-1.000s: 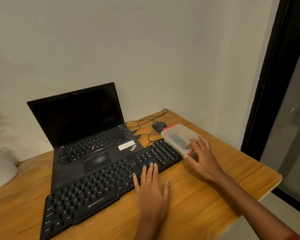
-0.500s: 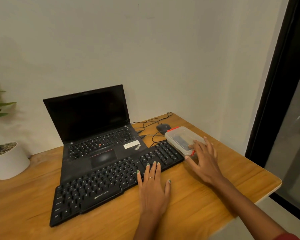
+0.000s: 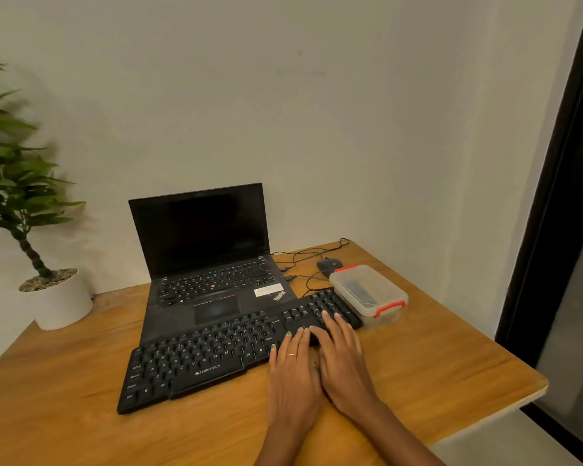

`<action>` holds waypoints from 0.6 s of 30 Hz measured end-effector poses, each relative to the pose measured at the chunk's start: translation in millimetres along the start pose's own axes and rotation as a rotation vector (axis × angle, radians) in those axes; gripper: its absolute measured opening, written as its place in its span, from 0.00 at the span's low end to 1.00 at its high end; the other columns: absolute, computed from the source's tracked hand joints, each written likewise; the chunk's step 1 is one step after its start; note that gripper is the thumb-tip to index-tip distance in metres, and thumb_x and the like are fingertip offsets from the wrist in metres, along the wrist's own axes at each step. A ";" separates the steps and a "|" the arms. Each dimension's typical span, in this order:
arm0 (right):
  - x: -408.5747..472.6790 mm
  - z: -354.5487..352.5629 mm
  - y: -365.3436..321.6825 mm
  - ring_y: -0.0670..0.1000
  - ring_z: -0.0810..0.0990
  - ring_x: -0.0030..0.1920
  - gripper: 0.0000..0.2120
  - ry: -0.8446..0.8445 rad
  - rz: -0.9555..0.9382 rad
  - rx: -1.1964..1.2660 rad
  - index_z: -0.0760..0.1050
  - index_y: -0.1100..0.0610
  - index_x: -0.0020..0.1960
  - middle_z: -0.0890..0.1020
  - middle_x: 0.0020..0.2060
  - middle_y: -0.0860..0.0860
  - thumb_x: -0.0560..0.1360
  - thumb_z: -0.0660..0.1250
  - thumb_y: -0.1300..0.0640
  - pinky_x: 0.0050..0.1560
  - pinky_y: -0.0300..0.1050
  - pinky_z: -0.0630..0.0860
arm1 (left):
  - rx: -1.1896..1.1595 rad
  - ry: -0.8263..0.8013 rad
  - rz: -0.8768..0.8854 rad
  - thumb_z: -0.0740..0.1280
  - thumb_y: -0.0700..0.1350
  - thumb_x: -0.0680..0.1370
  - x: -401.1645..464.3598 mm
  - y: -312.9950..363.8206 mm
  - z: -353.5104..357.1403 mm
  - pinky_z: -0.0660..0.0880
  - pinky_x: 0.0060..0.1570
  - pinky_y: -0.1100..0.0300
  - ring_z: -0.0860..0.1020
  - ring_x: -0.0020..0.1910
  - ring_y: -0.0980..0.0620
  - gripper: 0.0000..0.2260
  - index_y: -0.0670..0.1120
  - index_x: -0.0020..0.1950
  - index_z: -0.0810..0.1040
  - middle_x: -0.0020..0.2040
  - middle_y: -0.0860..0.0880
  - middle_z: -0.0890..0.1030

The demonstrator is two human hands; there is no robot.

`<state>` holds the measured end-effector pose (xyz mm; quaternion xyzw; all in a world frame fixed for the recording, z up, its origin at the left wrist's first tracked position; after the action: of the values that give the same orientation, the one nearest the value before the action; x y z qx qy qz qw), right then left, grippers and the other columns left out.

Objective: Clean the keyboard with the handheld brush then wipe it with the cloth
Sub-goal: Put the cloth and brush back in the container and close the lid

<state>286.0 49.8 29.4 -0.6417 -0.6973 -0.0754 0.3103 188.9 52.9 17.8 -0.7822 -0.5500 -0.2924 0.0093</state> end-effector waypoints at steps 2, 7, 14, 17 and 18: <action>-2.2 1.6 -2.4 0.54 0.72 0.66 0.20 -0.077 -0.018 -0.048 0.74 0.50 0.62 0.76 0.65 0.52 0.73 0.53 0.53 0.63 0.50 0.66 | 0.034 -0.002 -0.031 0.54 0.50 0.77 -2.6 -2.7 -0.1 0.65 0.63 0.49 0.75 0.65 0.50 0.22 0.47 0.67 0.75 0.64 0.51 0.78; -3.6 13.7 -1.6 0.55 0.72 0.68 0.23 -0.169 -0.036 -0.085 0.73 0.52 0.66 0.74 0.67 0.51 0.75 0.51 0.51 0.66 0.52 0.61 | 0.066 -0.072 -0.095 0.51 0.53 0.78 -6.0 -7.6 3.8 0.63 0.65 0.49 0.73 0.67 0.49 0.24 0.47 0.68 0.75 0.66 0.50 0.76; -3.9 5.7 -11.4 0.46 0.39 0.75 0.39 -0.252 -0.133 -0.028 0.49 0.50 0.77 0.49 0.77 0.47 0.68 0.28 0.43 0.69 0.42 0.32 | 0.022 -0.173 -0.064 0.43 0.52 0.77 -9.0 -0.3 1.3 0.50 0.71 0.48 0.62 0.74 0.49 0.29 0.47 0.74 0.66 0.74 0.50 0.67; -2.0 8.0 -11.6 0.47 0.43 0.76 0.38 -0.279 -0.103 -0.011 0.51 0.50 0.77 0.51 0.77 0.47 0.69 0.30 0.43 0.71 0.43 0.35 | -0.035 -0.180 -0.056 0.38 0.53 0.77 -5.5 1.8 1.7 0.36 0.71 0.52 0.46 0.77 0.52 0.30 0.49 0.79 0.52 0.78 0.53 0.51; -1.6 9.5 -11.3 0.48 0.48 0.76 0.36 -0.266 -0.107 -0.026 0.55 0.52 0.76 0.55 0.76 0.48 0.72 0.33 0.44 0.73 0.44 0.41 | 0.000 -0.174 -0.056 0.42 0.52 0.78 -5.0 0.3 3.0 0.41 0.72 0.50 0.51 0.77 0.51 0.28 0.48 0.78 0.56 0.77 0.53 0.54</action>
<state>272.1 51.3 24.3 -0.6117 -0.7647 -0.0150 0.2022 189.3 49.5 13.1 -0.7890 -0.5704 -0.2234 -0.0467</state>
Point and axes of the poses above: each hand's wrist, its own x-axis towards the middle knuckle, its own z-axis out of the palm, y = z × x, the point moved 6 cm from there along x, towards the middle knuckle
